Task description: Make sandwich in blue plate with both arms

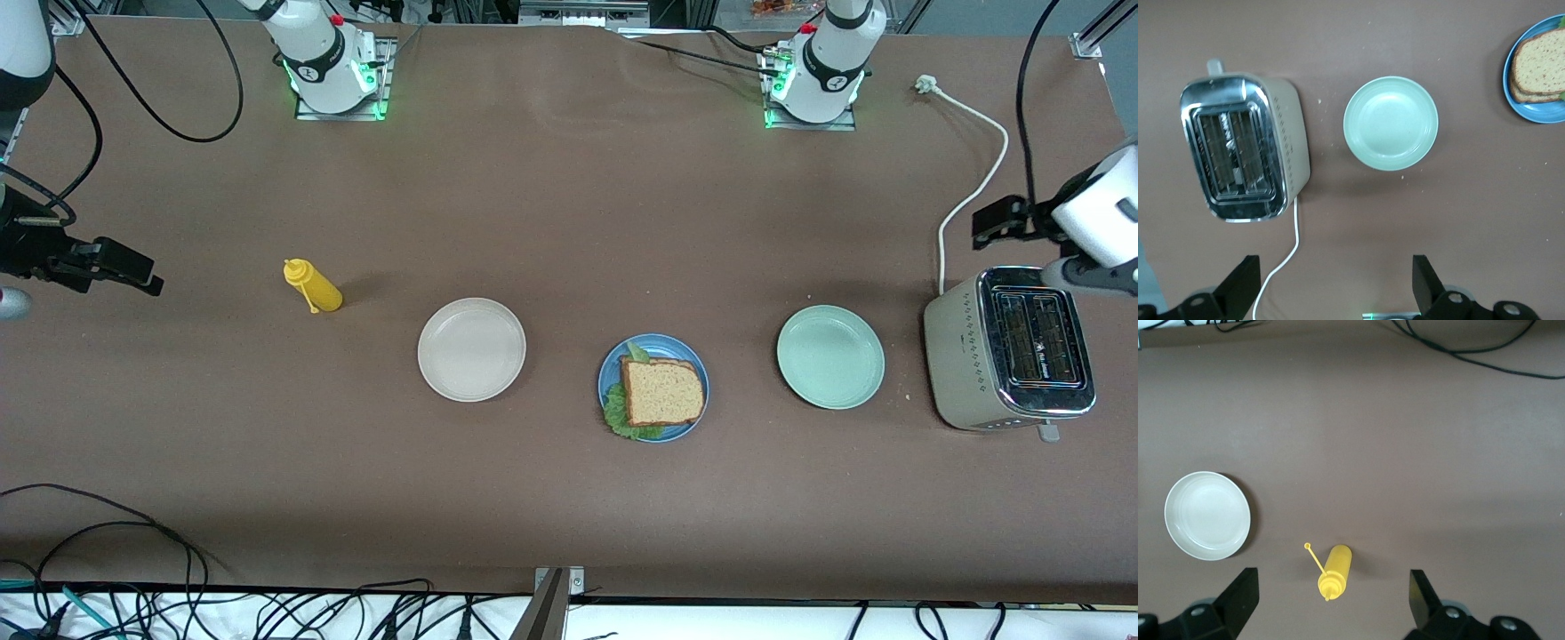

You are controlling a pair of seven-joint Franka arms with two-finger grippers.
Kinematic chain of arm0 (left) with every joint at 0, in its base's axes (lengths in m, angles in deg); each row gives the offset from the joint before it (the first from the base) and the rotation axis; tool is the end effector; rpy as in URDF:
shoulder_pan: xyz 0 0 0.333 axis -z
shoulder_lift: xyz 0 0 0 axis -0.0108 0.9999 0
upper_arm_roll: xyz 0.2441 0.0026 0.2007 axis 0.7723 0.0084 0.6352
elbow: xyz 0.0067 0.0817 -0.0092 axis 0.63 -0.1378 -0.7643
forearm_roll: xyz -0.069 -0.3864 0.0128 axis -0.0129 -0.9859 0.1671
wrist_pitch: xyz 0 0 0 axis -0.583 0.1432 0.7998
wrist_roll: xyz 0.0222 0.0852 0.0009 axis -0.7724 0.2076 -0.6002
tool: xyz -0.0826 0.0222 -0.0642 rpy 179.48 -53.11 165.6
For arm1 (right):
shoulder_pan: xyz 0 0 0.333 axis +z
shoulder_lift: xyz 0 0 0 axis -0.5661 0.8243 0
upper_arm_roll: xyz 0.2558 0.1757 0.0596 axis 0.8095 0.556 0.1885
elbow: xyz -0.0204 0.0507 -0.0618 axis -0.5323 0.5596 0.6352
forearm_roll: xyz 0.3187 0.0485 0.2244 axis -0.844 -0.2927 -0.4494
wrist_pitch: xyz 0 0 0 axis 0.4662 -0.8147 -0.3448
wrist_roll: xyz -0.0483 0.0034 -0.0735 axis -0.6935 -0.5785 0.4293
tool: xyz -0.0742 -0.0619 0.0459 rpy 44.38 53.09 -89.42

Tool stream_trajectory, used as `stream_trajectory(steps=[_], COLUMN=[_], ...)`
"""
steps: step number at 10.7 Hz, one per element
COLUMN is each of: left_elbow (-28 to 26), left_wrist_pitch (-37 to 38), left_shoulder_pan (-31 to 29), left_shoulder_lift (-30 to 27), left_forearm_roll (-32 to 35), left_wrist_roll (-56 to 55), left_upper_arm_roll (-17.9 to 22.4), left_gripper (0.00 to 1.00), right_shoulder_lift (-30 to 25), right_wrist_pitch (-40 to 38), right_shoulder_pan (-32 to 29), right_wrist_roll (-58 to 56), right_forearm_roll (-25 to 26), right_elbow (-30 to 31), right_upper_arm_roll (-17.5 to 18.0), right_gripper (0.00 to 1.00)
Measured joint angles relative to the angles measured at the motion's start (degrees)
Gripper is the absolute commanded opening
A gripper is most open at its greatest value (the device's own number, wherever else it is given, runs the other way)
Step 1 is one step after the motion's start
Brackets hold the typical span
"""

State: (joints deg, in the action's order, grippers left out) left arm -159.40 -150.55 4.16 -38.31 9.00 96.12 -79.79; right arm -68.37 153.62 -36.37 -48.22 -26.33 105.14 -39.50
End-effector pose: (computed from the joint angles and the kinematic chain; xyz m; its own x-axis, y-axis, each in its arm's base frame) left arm 0.5965 -0.0075 0.6101 0.9789 -0.1194 -0.1658 -0.1350 -0.9871 -0.0864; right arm 0.6234 -0.0065 0.5791 0.9965 -0.0618 0.0559 -0.0578 -0.9959 -0.0692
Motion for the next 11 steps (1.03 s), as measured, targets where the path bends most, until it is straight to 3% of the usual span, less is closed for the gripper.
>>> stream_trajectory(steps=[3,8,11], left_elbow=[-5.36,-21.65,-23.45], left_wrist_pitch=[0.25,-10.36,-10.97], left_shoulder_pan=[-2.71,-4.81,-4.79], left_shoulder_lift=[-4.29,-12.77,-14.22], left_forearm_roll=[-0.01,-0.88,-1.42], left_wrist_roll=[0.00,0.00,-3.71], left_upper_arm_roll=[0.05,-0.02,-0.76], left_gripper=[1.00,1.00,1.00], right_shoulder_lift=[0.02,0.01,0.02], right_wrist_pitch=[0.50,0.59,0.67], right_shoulder_pan=[0.00,0.01,0.00], right_wrist_roll=[0.00,0.00,0.00], right_forearm_roll=[0.00,0.00,0.00], right_elbow=[0.03,0.04,0.04], right_upper_arm_roll=[-0.01,-0.04,-0.40], right_gripper=[1.00,1.00,1.00])
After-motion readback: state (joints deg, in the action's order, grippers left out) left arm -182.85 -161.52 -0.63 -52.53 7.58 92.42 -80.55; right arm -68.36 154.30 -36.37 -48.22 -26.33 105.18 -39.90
